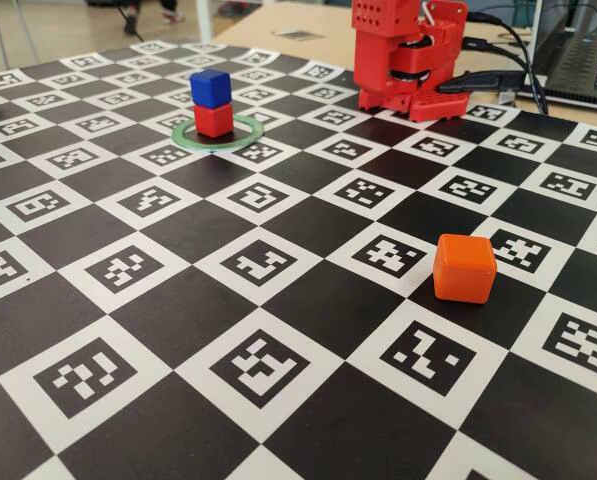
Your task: Grab the red cube then put it in the green circle then put the blue cube on top and finally the orange cube on top
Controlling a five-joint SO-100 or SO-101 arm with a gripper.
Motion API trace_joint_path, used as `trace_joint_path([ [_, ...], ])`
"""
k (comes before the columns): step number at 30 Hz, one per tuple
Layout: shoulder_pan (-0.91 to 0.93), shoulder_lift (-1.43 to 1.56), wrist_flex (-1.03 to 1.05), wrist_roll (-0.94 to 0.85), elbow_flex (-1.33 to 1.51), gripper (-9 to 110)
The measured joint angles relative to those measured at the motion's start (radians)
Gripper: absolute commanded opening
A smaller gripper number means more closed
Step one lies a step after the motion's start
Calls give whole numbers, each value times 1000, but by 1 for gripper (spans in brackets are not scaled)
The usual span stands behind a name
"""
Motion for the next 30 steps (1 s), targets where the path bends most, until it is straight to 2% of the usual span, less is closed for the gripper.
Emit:
trace_joint_path([
  [5,-264,-2,0,216,-60,37],
  [10,-474,-12,-18,337,-83,37],
  [16,-643,-60,-94,462,-138,37],
  [24,-824,-410,-26,643,-433,37],
  [30,-876,-601,-52,742,-545,41],
])
